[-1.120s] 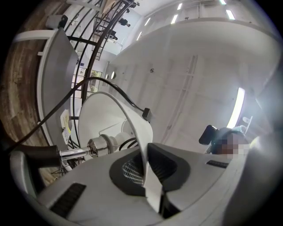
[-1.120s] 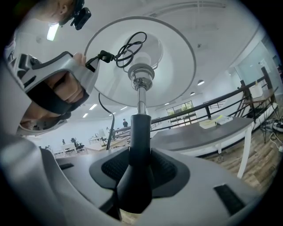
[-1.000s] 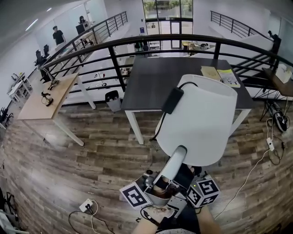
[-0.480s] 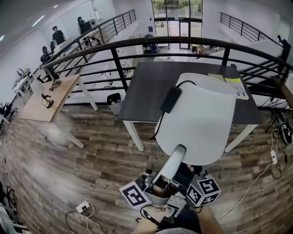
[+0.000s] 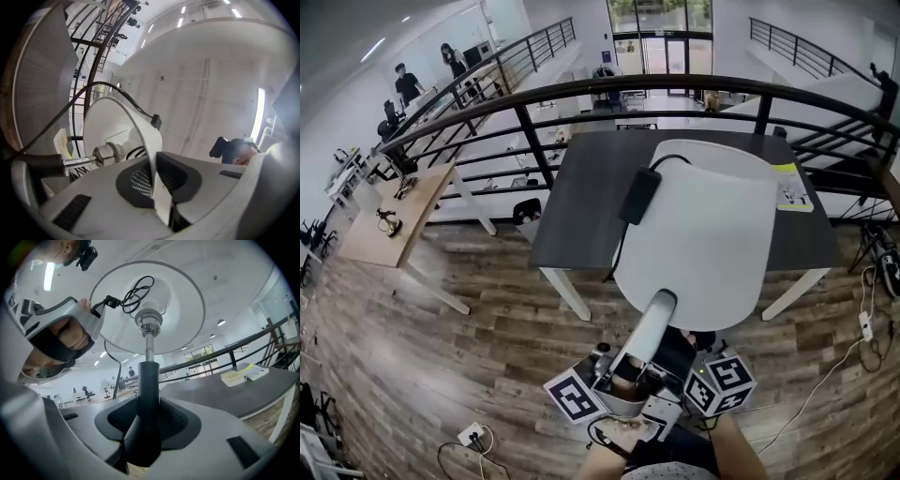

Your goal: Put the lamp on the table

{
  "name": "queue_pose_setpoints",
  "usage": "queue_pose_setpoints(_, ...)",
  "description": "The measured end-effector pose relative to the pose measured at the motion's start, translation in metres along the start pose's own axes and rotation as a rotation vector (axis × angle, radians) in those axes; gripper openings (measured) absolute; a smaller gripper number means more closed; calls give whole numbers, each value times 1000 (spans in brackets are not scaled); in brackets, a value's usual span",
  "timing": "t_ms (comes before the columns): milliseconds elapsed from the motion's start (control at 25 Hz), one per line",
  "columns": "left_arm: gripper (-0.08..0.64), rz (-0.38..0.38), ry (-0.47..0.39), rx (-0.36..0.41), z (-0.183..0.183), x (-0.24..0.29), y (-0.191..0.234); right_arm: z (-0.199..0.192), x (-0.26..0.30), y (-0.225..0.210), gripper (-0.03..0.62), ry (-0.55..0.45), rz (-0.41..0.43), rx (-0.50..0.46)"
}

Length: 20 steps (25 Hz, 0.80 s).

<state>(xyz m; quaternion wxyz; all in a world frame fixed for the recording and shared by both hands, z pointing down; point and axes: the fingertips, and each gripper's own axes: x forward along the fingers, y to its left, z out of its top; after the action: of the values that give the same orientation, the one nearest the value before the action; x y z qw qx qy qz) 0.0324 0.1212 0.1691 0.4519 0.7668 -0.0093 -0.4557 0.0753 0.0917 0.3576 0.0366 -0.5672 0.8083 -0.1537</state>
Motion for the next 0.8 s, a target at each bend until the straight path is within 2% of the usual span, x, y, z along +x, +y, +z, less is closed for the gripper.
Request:
queue_pose_setpoints(520,28,26,11,-13,6,35,45,9,29,-43,170,11,-11,20)
queue_pose_setpoints(800,28,20,8,-28,24,48,70,13,54,-61,170,18,-26,10)
